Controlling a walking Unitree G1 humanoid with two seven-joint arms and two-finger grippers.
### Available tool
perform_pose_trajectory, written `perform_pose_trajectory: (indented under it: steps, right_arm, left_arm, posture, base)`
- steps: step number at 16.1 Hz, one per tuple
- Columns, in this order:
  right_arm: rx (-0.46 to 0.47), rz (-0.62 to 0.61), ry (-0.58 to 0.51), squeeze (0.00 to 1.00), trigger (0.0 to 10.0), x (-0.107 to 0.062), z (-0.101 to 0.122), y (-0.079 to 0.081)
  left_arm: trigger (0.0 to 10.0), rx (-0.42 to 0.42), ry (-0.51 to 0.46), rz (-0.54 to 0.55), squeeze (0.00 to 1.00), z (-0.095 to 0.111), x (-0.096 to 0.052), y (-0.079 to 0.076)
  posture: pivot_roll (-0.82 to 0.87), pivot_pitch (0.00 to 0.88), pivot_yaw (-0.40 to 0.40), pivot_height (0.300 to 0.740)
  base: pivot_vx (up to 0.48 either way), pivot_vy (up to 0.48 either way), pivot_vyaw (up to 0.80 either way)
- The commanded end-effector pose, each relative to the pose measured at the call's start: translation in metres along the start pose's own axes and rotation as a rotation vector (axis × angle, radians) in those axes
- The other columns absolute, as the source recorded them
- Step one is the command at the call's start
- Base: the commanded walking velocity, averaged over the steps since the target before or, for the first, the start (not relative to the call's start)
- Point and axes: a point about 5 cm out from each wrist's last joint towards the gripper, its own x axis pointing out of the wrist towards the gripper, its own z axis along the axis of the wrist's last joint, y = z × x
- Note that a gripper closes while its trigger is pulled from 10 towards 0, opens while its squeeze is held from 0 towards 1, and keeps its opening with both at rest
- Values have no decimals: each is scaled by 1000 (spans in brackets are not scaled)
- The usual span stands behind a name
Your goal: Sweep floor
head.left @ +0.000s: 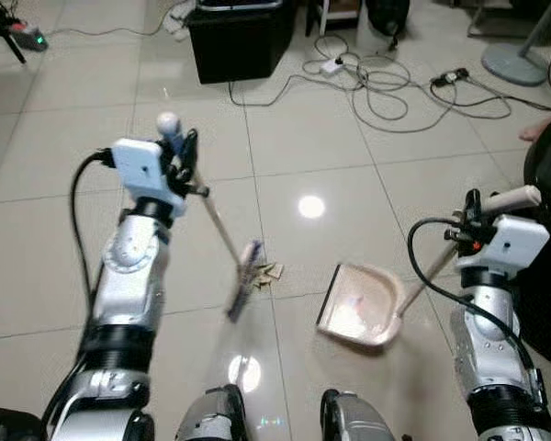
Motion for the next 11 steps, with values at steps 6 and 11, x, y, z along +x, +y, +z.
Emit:
perform_pose_trajectory:
  steps: [6,11]
  right_arm:
    - [-69,69,132,0,10000,3,15,13]
    - [18,56,148,0,10000,4,24,22]
  left_arm:
    - [10000,2,42,-35,0,-10,-24,-13]
    - [10000,17,66,-37,0,-16,-24,-22]
  posture:
    - [-68,1,27,740]
    - [-64,0,36,740]
  base:
    - [0,0,0]
    - [277,0,0]
